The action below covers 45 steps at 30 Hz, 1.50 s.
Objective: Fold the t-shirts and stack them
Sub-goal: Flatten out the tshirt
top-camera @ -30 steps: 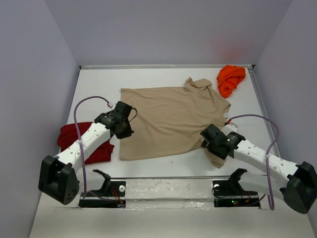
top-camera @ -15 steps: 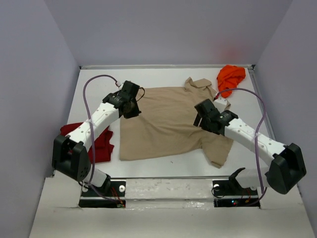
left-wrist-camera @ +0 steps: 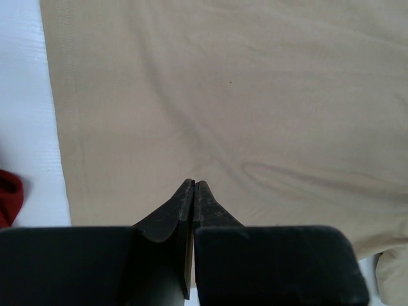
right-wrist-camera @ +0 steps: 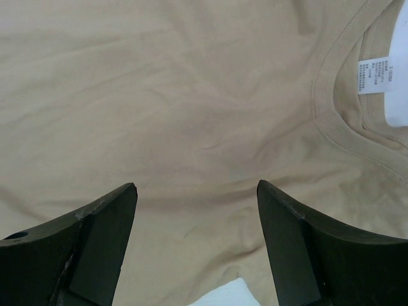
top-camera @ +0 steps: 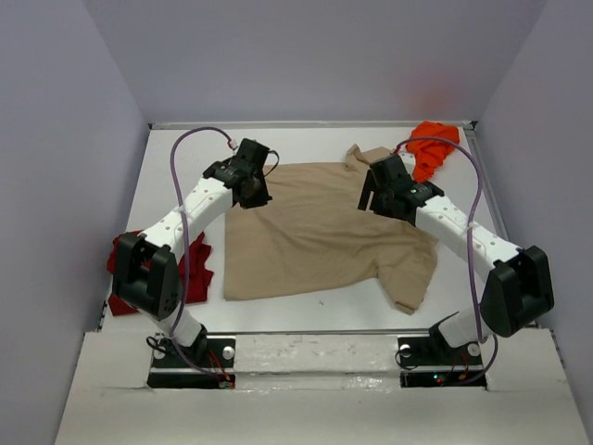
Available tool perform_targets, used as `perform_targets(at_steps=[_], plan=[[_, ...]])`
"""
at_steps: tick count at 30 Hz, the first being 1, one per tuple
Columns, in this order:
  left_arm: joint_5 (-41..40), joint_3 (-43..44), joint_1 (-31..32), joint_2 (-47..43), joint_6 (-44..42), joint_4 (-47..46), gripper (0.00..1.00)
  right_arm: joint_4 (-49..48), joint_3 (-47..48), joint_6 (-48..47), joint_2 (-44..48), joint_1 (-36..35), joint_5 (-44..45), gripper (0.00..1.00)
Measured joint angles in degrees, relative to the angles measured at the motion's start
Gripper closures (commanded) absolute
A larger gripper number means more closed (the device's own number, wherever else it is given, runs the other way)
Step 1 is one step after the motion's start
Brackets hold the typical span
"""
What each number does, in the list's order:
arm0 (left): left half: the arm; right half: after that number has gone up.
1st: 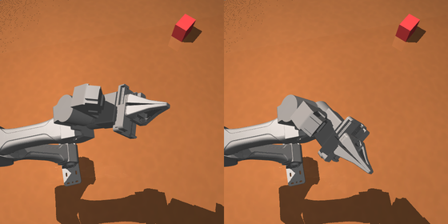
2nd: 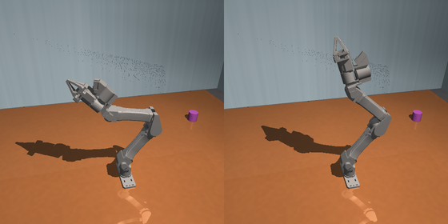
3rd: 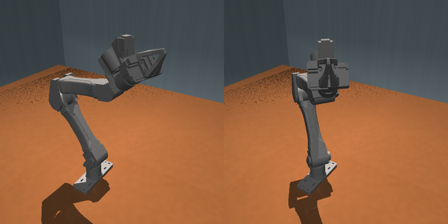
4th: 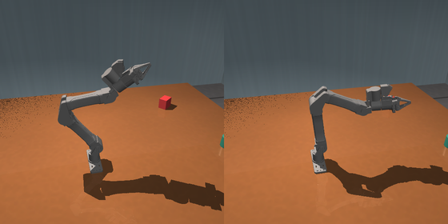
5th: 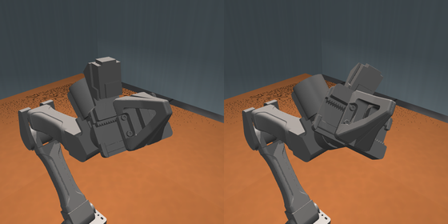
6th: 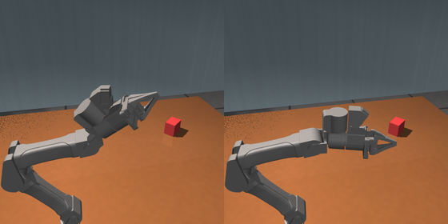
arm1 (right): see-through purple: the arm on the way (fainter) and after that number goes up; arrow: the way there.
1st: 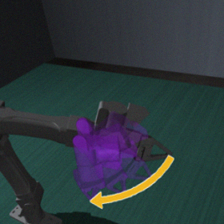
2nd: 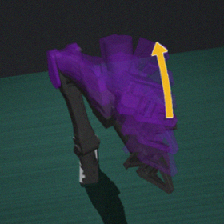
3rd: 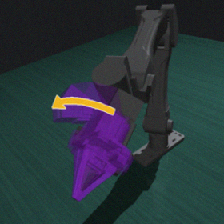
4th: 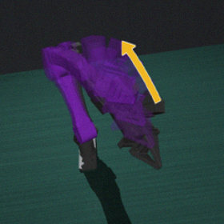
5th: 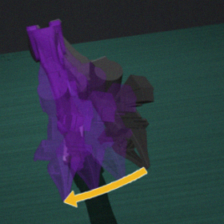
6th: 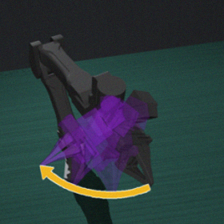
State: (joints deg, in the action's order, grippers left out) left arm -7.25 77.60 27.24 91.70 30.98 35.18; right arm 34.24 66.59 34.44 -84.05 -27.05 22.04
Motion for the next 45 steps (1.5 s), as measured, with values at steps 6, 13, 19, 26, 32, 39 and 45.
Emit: perform_targets(at_steps=[6, 13, 19, 26, 32, 39, 45], plan=[[-0.5, -0.2, 0.0, -0.5, -0.3, -1.5, 0.86, -0.6, 0.0, -2.0, -0.8, 0.1, -2.0, 0.19], [-0.6, -3.2, 0.0, -2.7, -0.3, -2.7, 0.86, -3.6, -2.0, -3.4, -0.3, 0.1, -4.4, 0.18], [-1.2, -5.3, 0.0, -6.6, -0.3, -3.0, 0.8, -4.3, -2.9, -5.1, -0.3, 0.1, -6.3, 0.19], [-2.0, -5.6, 0.0, -8.9, -0.3, -3.2, 0.8, -5.1, -2.9, -6.6, -0.3, 0.1, -7.1, 0.18], [-2.1, -2.0, 0.0, -5.3, -1.0, -2.8, 0.8, -5.1, -2.6, -7.7, -0.4, 0.1, -7.1, 0.18], [-2.4, 2.7, 0.0, -2.1, -2.3, -2.4, 0.8, -5.1, -1.0, -8.8, -1.5, 0.9, -7.0, 0.18], [-2.4, 4.1, -0.2, 0.5, -3.3, -2.4, 0.8, -5.1, -0.3, -9.5, -2.6, 1.9, -6.9, 0.18]])
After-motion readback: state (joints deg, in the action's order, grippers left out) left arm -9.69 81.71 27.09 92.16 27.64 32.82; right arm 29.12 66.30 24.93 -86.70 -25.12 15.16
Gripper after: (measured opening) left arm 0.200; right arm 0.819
